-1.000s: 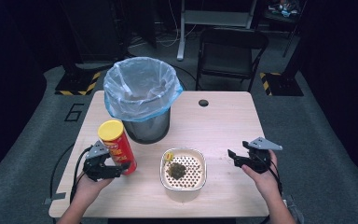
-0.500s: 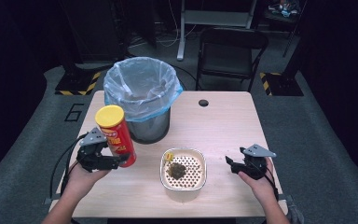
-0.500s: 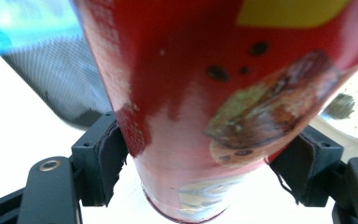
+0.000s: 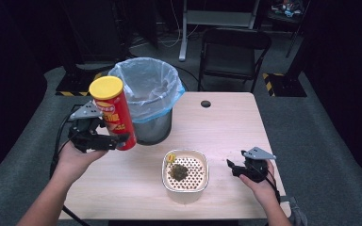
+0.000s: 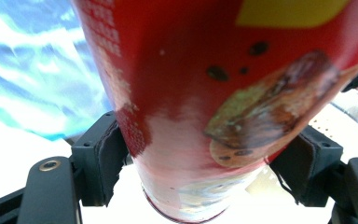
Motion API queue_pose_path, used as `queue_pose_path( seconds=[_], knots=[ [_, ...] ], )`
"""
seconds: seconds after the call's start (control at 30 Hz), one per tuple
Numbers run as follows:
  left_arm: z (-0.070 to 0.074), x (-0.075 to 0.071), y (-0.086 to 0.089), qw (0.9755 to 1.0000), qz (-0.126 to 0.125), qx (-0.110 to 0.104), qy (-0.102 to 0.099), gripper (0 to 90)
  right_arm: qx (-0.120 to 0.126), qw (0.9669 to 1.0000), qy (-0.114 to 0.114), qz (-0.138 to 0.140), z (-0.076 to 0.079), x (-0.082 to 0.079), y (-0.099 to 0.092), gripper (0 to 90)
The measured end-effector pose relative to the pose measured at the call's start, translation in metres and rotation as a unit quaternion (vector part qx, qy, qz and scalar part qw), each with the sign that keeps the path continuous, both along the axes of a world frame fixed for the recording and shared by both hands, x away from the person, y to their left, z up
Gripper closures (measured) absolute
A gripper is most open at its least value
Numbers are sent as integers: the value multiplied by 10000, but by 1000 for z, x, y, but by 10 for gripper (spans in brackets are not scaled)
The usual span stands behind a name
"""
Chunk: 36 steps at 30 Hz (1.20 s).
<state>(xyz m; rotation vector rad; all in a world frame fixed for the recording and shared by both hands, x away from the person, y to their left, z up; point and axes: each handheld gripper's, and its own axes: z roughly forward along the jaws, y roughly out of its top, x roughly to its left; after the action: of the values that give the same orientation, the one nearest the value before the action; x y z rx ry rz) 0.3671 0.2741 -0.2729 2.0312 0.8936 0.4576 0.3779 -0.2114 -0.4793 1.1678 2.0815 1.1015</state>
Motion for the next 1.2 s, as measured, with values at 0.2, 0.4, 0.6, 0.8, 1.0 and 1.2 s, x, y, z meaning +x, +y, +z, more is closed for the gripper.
queue_pose_path(
  seconds=[0.2, 0.4, 0.6, 0.8, 1.0, 1.2],
  knots=[
    [29, 7, -3, 9999, 15, -69, -107, 243, -12, 10000, 4, -6, -1, 0, -3, 276],
    [52, 16, -9, 9998, -13, -107, -156, 243, -22, 10000, 10, -20, -2, 1, -3, 277],
    [71, 29, -14, 9998, 13, -83, -164, 243, -83, 10000, 20, 29, -2, 0, -2, 279],
    [87, 48, -17, 9997, 136, -132, -173, 243, -95, 9999, 35, 23, -3, 1, -4, 280],
    [91, 75, -20, 9993, 334, -134, -106, 243, -80, 10000, 30, 28, -3, 1, -4, 280],
    [80, 103, -24, 9977, 615, -277, -99, 243, -166, 9998, 74, 97, -5, 1, -2, 288]
  ],
)
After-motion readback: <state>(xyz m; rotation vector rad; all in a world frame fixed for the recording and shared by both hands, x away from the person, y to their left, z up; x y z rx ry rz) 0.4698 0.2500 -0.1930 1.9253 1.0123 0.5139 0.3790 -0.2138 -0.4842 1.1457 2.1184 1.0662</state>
